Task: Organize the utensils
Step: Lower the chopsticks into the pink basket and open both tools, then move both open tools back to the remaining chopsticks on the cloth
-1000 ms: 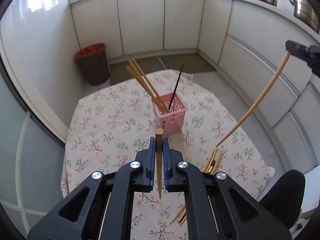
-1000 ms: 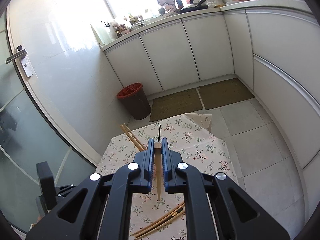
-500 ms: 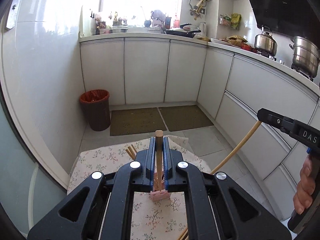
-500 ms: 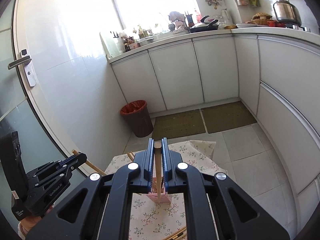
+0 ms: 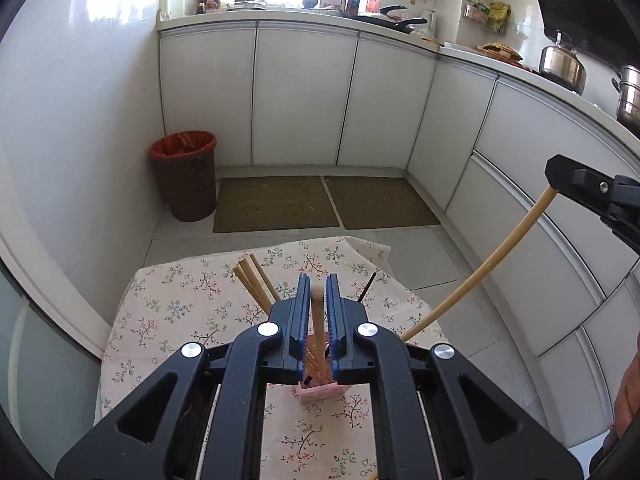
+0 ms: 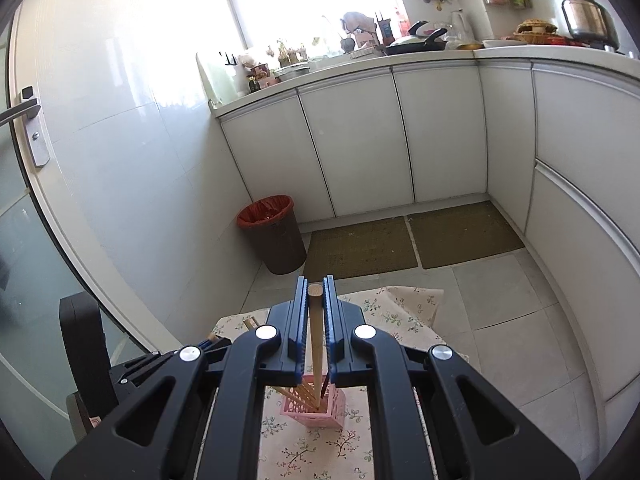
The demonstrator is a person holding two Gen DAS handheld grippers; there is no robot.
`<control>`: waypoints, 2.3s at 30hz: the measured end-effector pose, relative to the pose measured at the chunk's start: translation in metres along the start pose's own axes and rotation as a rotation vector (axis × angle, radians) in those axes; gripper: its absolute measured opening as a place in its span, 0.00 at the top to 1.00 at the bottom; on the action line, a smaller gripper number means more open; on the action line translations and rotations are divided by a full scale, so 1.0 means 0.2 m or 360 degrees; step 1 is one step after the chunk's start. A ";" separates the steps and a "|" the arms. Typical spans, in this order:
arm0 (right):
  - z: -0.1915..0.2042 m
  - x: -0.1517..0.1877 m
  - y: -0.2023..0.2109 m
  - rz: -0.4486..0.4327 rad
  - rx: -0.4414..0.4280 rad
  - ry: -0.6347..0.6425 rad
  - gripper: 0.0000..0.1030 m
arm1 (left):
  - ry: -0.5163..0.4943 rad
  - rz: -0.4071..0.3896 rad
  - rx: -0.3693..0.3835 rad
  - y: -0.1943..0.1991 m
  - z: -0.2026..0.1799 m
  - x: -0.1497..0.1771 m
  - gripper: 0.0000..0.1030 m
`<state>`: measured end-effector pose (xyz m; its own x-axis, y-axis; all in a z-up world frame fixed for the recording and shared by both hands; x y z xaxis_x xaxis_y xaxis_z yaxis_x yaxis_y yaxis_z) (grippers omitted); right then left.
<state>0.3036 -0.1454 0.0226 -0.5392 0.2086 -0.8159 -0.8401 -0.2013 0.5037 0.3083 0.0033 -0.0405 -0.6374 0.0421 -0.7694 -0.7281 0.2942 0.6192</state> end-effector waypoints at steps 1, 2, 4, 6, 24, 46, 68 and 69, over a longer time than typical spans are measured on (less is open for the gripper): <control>0.00 0.00 -0.02 0.0000 0.0002 0.0006 0.92 | 0.0031 -0.0023 0.0022 0.02 0.02 0.00 0.84; 0.01 0.01 -0.04 -0.0002 0.0008 0.0012 0.92 | 0.0057 -0.0051 0.0036 0.03 0.04 0.00 0.80; 0.01 0.01 -0.09 -0.0008 0.0007 0.0023 0.92 | 0.0101 -0.0116 0.0053 0.08 0.06 -0.02 0.78; 0.02 0.02 -0.12 -0.0009 0.0007 0.0029 0.92 | 0.0147 -0.0167 0.0071 0.13 0.09 -0.05 0.76; 0.07 0.17 -0.23 -0.0028 0.0148 0.0149 0.69 | 0.0197 -0.0162 -0.0085 0.17 0.22 0.02 0.65; -0.29 0.54 0.09 0.0084 0.0405 -0.0011 0.06 | 0.0093 0.0030 -0.0034 0.20 -0.02 0.31 0.07; -0.93 1.24 0.09 0.0594 0.0477 -0.0593 0.06 | -0.0321 0.1205 0.0078 -0.59 -0.35 1.12 0.12; -0.92 1.25 0.09 0.0609 0.0472 -0.0588 0.06 | -0.0323 0.1229 0.0075 -0.61 -0.36 1.13 0.13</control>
<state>0.1653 -0.2738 -0.2248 -0.7465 0.5030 -0.4355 -0.5345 -0.0635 0.8428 0.2347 -0.0910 -0.2779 -0.8953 0.4221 -0.1425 -0.0855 0.1510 0.9848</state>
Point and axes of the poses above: each gripper's, at about its wrist camera, not at the fingertips, and y roughly against the way its jaws point, z to its left, x to its underside, the point moved 6 cm from there along -y, roughly the way its jaws point, and after that the axes turned 3 degrees about x, right-handed, at the moved point
